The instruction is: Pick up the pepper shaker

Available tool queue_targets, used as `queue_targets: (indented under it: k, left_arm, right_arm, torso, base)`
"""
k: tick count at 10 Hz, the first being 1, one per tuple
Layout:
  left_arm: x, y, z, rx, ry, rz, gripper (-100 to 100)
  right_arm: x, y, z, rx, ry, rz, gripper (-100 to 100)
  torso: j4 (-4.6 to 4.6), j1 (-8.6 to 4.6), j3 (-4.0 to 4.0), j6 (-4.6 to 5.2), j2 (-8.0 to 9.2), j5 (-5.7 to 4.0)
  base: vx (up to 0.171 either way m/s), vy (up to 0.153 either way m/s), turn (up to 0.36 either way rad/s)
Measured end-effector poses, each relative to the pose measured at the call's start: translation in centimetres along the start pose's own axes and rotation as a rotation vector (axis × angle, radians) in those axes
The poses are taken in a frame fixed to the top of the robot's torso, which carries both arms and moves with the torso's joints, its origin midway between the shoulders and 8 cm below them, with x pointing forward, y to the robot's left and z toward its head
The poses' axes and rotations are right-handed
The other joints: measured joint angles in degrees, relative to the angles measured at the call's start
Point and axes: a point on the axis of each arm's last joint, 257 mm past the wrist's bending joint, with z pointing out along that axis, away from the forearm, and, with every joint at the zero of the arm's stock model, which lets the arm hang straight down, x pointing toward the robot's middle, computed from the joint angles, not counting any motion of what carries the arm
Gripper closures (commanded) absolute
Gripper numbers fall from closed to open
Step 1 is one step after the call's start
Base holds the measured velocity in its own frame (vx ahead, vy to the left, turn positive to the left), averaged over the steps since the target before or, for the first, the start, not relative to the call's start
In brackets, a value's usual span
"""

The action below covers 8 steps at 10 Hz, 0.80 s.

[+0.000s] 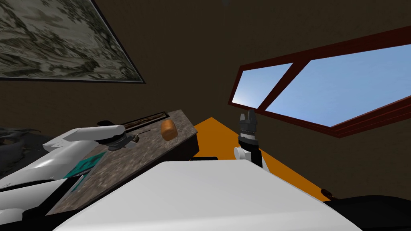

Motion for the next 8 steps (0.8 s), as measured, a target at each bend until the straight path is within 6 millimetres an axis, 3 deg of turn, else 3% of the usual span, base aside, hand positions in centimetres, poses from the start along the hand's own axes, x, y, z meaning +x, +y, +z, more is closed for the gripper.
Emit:
queue_targets:
  k: [1, 3, 5, 8]
  left_arm:
    - [0.2, -0.3, -0.3, 0.007, -0.002, 0.010, 100]
    - [1.5, 0.8, -0.1, -0.014, 0.021, 0.008, 100]
    - [1.9, 0.2, -0.7, -0.002, 0.017, 0.026, 100]
    - [3.8, 1.6, -0.7, -0.029, 0.047, 0.031, 100]
  right_arm:
    - [0.0, 0.0, 0.0, 0.000, 0.000, 0.000, 0]
    - [0.0, 0.0, 0.0, 0.000, 0.000, 0.000, 0]
    - [0.0, 0.0, 0.0, 0.000, 0.000, 0.000, 0]
    - [0.0, 0.0, 0.0, 0.000, 0.000, 0.000, 0]
  torso:
    - [0.01, -0.05, 0.01, 0.02, 0.00, -0.03]
    - [-0.01, -0.01, 0.00, -0.02, 0.01, 0.00]
    - [0.02, -0.11, 0.01, 0.04, 0.00, -0.05]
    - [0.00, -0.07, 0.01, 0.00, 0.02, -0.04]
  base:
    - [0.005, 0.021, -0.052]
    - [0.001, 0.017, -0.003]
    - [0.004, 0.010, -0.027]
    - [0.002, 0.012, -0.004]
